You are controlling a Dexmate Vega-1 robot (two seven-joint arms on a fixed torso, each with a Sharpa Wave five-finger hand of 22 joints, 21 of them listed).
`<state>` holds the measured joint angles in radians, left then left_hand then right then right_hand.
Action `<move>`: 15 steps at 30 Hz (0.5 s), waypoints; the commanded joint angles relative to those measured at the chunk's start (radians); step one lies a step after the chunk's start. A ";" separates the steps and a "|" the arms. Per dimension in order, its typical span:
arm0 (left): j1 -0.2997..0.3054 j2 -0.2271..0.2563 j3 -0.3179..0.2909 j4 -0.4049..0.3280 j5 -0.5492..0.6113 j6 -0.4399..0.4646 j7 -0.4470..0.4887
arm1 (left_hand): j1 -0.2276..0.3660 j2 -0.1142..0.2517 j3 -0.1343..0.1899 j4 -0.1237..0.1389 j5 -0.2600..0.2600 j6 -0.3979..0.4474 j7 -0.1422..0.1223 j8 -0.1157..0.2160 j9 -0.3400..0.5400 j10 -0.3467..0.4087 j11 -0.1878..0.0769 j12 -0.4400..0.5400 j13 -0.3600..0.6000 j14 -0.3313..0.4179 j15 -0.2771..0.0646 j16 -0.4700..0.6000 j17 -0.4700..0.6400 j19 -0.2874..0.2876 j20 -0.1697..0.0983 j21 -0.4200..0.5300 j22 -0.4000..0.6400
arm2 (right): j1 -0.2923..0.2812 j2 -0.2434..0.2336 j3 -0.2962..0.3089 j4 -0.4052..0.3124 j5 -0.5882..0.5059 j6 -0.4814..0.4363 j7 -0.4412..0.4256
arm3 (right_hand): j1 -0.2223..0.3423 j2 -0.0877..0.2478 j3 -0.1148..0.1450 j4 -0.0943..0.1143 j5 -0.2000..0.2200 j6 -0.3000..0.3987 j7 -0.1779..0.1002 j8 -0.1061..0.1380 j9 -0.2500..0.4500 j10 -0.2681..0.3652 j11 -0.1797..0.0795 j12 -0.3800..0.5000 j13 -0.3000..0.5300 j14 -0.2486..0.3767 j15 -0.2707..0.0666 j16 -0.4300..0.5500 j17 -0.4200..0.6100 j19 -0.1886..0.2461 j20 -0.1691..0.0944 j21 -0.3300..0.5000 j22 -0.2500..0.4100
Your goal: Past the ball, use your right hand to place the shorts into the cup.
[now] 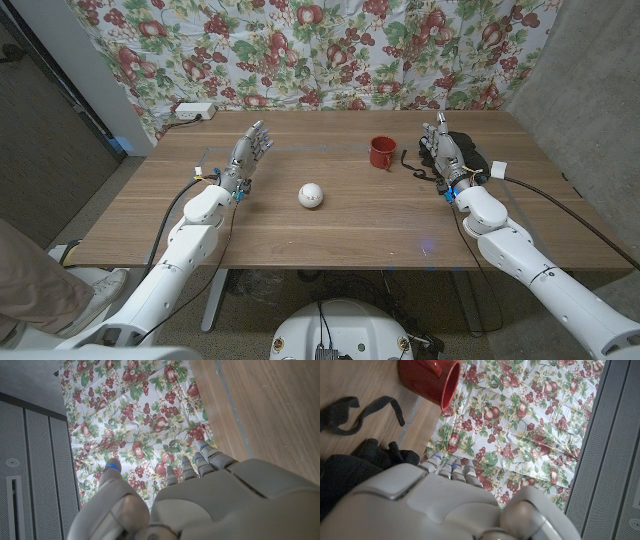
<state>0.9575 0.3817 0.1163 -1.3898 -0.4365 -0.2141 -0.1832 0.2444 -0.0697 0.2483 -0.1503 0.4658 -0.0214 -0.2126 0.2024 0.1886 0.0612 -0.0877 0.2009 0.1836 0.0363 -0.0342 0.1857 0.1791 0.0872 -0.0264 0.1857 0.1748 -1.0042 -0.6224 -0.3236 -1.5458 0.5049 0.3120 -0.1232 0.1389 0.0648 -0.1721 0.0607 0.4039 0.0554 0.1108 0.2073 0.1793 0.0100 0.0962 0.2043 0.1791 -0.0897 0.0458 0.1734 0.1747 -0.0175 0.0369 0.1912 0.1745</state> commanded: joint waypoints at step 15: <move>0.012 0.019 0.014 -0.011 0.008 -0.015 0.011 | 0.017 0.004 0.004 0.001 -0.005 0.006 -0.001 0.001 0.001 0.002 -0.004 0.002 0.005 -0.004 -0.035 0.002 0.002 0.001 -0.012 0.007 0.001 | -0.036 -0.128 0.026 -0.117 -0.075 -0.118 -0.028 | 0.030 0.001 0.002 -0.017 0.005 -0.014 0.016 -0.007 0.004 -0.015 0.011 -0.001 0.005 -0.015 0.010 0.004 0.004 -0.008 -0.001 -0.001 0.003</move>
<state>0.9649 0.3934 0.1238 -1.3868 -0.4355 -0.2227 -0.1776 0.2496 -0.0644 0.2482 -0.1503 0.4620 -0.0214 -0.2126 0.2024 0.1885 0.0612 -0.0877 0.2009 0.1836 0.0363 -0.0341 0.1857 0.1791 0.0872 -0.0263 0.1857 0.1746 -1.0230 -0.7038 -0.3089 -1.6192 0.4605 0.2369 -0.1346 0.1549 0.0700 -0.1680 0.0481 0.4039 0.0460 0.1201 0.2032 0.1793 0.0019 0.1043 0.2043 0.1791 -0.0987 0.0555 0.1735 0.1746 -0.0175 0.0371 0.1912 0.1745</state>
